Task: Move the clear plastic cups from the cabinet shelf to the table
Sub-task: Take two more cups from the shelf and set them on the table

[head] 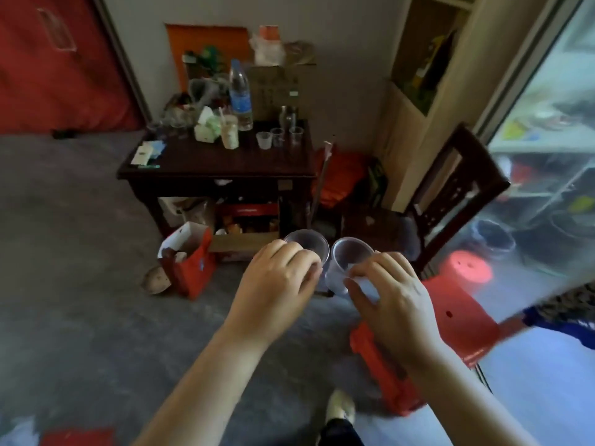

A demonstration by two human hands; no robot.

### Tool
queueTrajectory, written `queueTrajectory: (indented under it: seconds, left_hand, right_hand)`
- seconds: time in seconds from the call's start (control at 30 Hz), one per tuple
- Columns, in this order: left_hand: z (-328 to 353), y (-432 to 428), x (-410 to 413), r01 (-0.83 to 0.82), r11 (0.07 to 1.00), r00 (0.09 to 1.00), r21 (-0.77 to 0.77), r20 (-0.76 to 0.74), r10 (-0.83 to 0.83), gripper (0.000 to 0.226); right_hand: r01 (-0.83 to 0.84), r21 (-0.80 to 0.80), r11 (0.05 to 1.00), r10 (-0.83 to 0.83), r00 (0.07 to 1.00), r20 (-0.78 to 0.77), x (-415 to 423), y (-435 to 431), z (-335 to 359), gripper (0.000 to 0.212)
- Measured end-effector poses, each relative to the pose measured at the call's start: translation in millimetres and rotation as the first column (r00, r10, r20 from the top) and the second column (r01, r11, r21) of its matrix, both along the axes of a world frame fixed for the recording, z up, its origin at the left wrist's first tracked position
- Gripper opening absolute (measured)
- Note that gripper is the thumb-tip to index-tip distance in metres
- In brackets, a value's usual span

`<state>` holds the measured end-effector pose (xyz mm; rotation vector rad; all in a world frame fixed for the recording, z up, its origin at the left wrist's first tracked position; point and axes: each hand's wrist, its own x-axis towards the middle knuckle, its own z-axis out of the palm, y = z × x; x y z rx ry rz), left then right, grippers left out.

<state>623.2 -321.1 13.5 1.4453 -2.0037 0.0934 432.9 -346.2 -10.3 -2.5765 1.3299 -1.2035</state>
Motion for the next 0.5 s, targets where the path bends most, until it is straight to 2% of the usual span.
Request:
queueTrajectory:
  seconds: [0.23, 0.5]
  left_hand:
    - [-13, -69, 20, -0.1, 0.995, 0.995, 0.004, 0.02, 0.1, 0.009]
    - [-3, -215, 18, -0.131, 0.991, 0.991, -0.004, 0.022, 0.131, 0.007]
  right_hand:
    - [-0.093, -0.008, 0.996, 0.093, 0.996, 0.007, 23, -91, -14, 0.009]
    - [-0.092, 0.005, 0.996, 0.092, 0.996, 0.007, 17, -229, -1, 0.011]
